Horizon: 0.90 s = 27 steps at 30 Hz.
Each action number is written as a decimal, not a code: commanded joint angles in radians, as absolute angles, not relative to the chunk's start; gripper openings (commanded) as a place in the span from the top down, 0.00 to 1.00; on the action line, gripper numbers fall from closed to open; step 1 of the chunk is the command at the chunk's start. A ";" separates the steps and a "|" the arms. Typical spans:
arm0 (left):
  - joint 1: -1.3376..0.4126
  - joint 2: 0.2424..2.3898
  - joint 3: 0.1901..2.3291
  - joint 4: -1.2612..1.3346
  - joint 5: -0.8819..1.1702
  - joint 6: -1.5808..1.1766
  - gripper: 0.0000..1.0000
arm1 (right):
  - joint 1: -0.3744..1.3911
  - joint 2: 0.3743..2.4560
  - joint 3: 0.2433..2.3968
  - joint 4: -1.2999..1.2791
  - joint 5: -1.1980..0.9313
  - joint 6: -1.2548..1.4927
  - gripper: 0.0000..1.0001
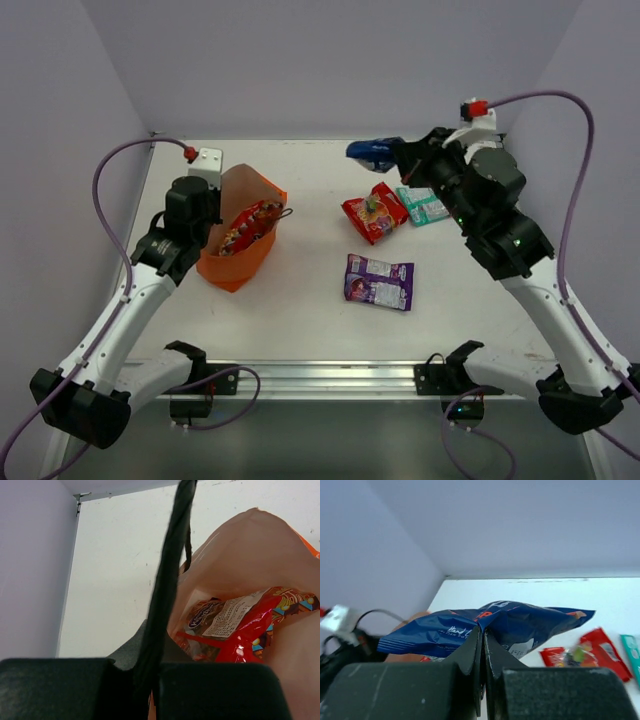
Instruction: Take the snacks out of the paper bag
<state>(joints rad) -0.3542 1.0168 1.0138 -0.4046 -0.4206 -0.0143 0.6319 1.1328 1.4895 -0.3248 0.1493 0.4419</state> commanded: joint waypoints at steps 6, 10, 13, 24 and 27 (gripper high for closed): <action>-0.337 1.032 1.097 -0.336 -0.354 0.029 1.00 | 0.327 1.019 1.045 -0.445 0.342 0.647 1.00; -0.336 1.028 1.106 -0.345 -0.354 0.038 1.00 | 0.175 1.064 0.912 -0.457 0.341 0.745 1.00; -0.337 1.025 1.106 -0.350 -0.350 0.040 1.00 | 0.107 1.133 0.890 -0.459 0.307 0.782 1.00; -0.337 1.011 1.108 -0.357 -0.327 0.041 1.00 | 0.207 1.062 1.049 -0.506 0.373 0.677 0.01; -0.336 1.012 1.111 -0.359 -0.316 0.040 1.00 | 0.351 1.064 1.132 -0.451 0.304 0.618 0.01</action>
